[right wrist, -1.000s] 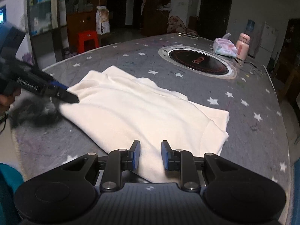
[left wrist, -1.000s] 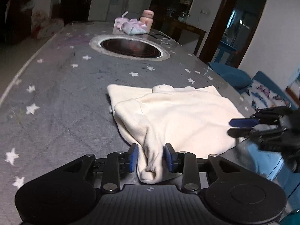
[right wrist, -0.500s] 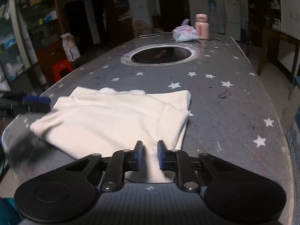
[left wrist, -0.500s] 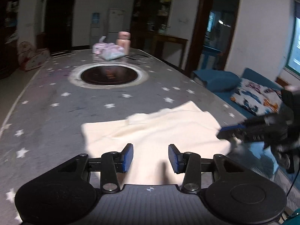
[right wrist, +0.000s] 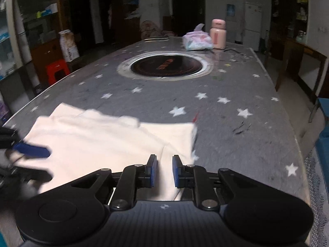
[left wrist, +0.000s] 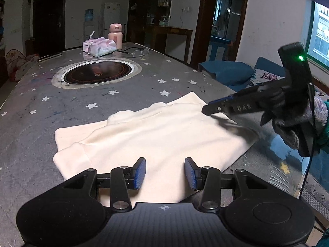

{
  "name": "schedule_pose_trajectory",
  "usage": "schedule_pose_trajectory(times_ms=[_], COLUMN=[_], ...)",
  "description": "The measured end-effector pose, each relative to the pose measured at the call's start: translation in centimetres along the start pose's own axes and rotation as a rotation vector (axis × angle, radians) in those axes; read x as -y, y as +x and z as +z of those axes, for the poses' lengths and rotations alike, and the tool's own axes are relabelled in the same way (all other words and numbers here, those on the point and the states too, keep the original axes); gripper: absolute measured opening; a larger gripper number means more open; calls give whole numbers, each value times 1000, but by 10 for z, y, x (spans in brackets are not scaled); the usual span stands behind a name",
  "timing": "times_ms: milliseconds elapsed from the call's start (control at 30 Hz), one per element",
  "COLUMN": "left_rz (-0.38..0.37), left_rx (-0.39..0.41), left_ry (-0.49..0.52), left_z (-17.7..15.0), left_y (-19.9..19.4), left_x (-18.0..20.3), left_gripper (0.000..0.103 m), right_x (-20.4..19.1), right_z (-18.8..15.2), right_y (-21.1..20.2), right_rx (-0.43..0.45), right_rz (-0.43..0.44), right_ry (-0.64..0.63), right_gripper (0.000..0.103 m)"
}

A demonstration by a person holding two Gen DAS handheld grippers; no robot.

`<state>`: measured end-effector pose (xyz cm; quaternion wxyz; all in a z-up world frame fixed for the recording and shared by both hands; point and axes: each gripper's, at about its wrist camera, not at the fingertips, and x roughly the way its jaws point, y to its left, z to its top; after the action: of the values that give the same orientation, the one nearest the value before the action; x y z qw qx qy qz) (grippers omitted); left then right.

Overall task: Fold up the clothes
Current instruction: 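Press and smooth the folded sweatshirt with the right gripper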

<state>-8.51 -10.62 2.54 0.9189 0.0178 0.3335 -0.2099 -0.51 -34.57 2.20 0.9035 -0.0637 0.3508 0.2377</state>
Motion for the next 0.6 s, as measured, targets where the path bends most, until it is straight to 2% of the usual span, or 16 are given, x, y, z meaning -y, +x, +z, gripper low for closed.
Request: schedule_pose_trajectory(times_ms=[67, 233, 367, 467, 600], left_rz=[3, 4, 9, 21, 28], left_rx=[7, 15, 21, 30, 42], left_ry=[-6, -18, -35, -40, -48], left_z=[-1, -3, -7, -10, -16], left_y=[-3, -6, -11, -17, -23], left_x=[-1, -3, -6, -9, -13], left_gripper=[48, 51, 52, 55, 55], right_x=[-2, -29, -45, -48, -66], right_z=[5, 8, 7, 15, 32], right_y=[-1, -14, 6, 10, 8], right_rx=[7, 12, -38, -35, -34], right_rz=[-2, 91, 98, 89, 151], right_ry=[4, -82, -122, -116, -180], right_gripper=[15, 15, 17, 18, 18])
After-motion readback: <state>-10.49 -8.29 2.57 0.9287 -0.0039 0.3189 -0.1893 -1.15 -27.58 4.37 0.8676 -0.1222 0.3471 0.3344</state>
